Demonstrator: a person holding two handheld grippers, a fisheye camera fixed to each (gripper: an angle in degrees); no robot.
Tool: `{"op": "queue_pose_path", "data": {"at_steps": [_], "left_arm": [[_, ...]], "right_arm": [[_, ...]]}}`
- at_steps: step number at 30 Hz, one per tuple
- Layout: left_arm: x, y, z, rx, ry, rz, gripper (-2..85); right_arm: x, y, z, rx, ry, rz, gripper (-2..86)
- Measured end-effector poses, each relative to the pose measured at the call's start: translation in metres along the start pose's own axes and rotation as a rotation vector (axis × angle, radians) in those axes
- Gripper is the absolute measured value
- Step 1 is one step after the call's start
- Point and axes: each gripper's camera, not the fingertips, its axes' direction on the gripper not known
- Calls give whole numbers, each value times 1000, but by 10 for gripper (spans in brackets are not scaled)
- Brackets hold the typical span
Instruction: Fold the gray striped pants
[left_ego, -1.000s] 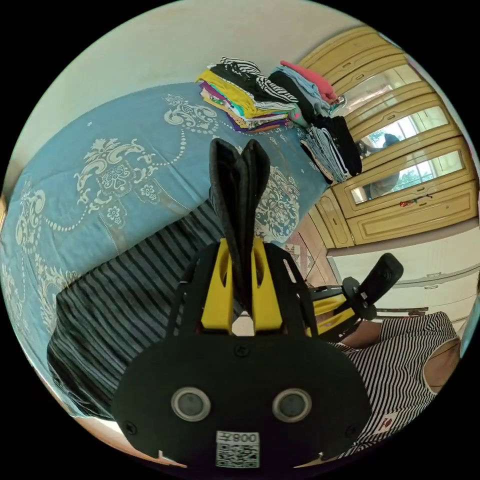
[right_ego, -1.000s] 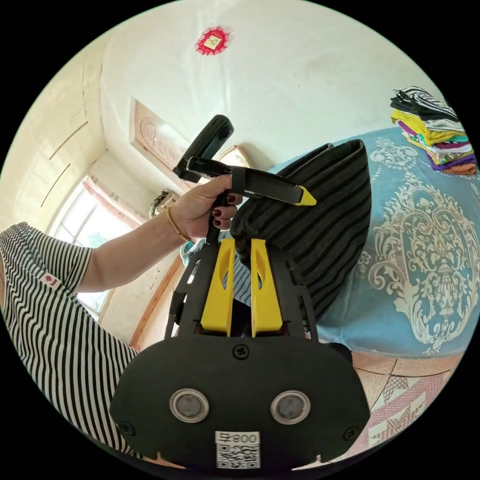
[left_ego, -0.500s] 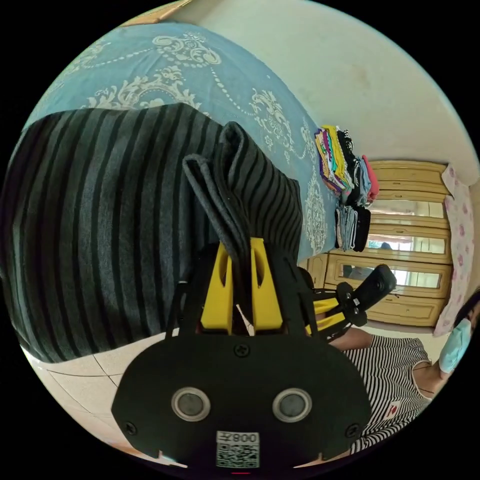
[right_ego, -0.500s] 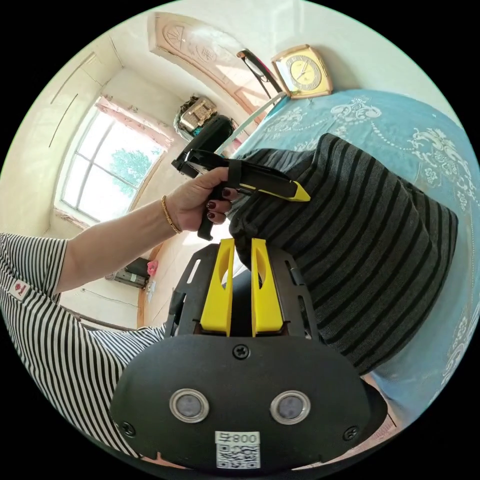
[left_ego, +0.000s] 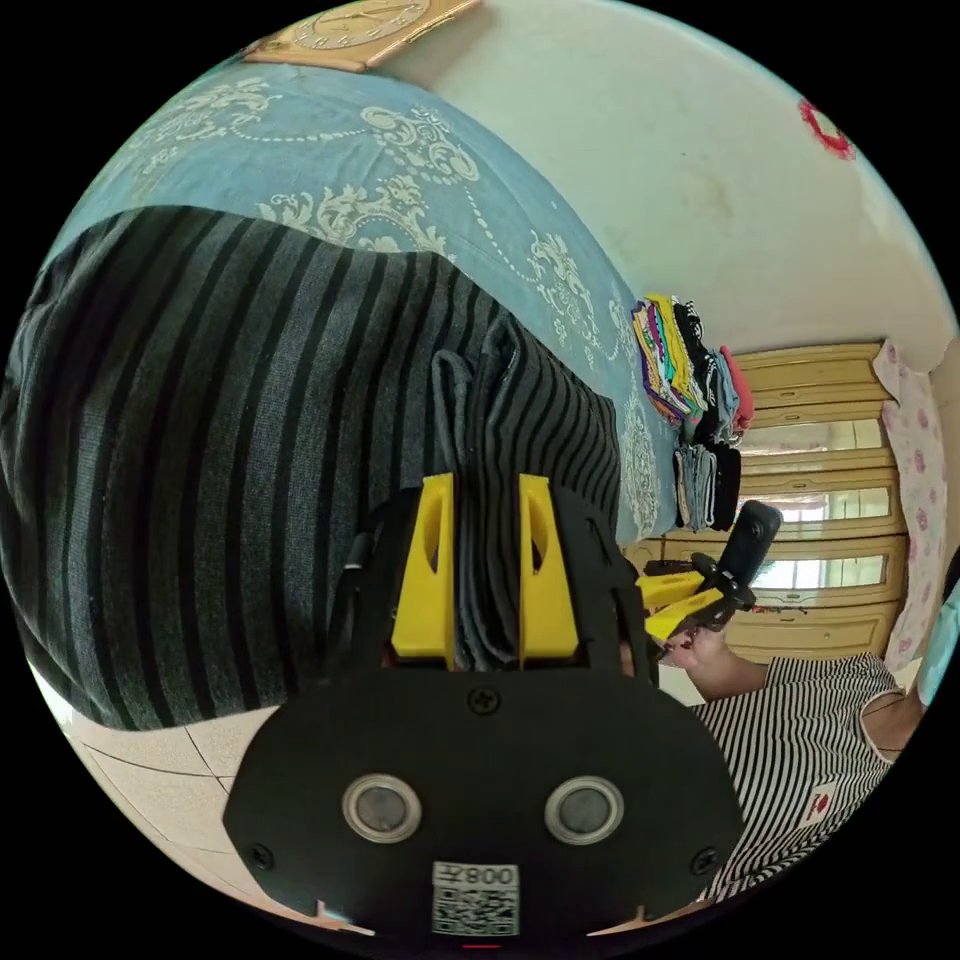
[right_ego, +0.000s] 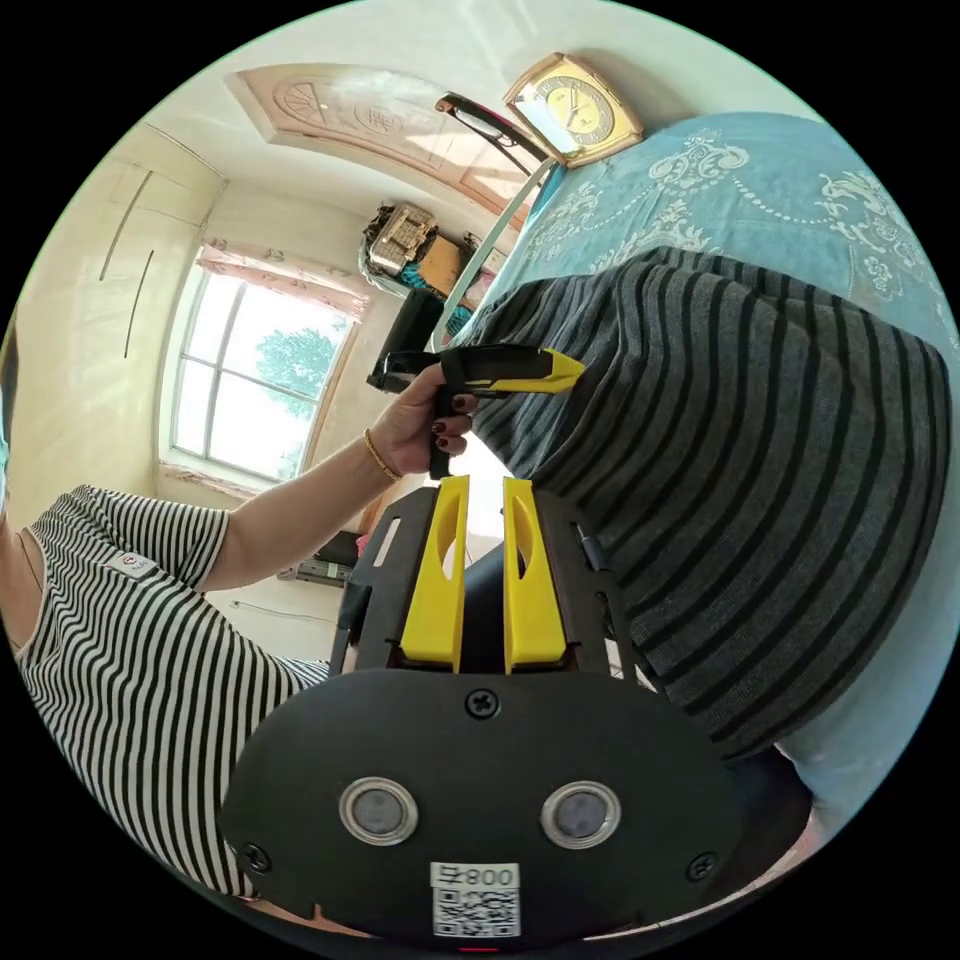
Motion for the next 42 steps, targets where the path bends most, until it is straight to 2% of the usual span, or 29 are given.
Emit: {"op": "queue_pose_path", "data": {"at_steps": [3,8,11,16,19,22,27,29,31,33,37,42], "left_arm": [[12,18,6,-33,-83,82,97],[19,42,34,-127,-277,172,91],[12,53,40,-131,-328,186,72],[-3,70,29,-133,-301,191,28],[-11,87,8,-87,-242,176,18],[-24,104,-10,-54,-201,159,14],[-66,120,12,-139,-286,73,10],[-79,128,0,-89,-211,46,11],[-82,134,-11,-57,-225,54,18],[-89,134,-16,-60,-232,37,34],[-112,119,-14,-54,-109,-7,111],[-127,101,0,-53,-96,-28,131]], "right_arm": [[10,-19,-9,39,104,19,68],[24,-58,40,-132,193,17,76],[18,-68,82,-276,286,-31,75],[8,-82,108,-318,434,-111,24],[5,-91,109,-339,406,-128,8],[-7,-94,100,-294,279,-162,3],[-1,-98,126,-386,251,-148,1],[7,-103,122,-349,184,-100,2],[3,-108,109,-304,185,-106,3],[-1,-114,92,-241,231,-128,5],[10,-152,47,-83,402,-151,19],[33,-205,18,-58,489,-152,61]]}}
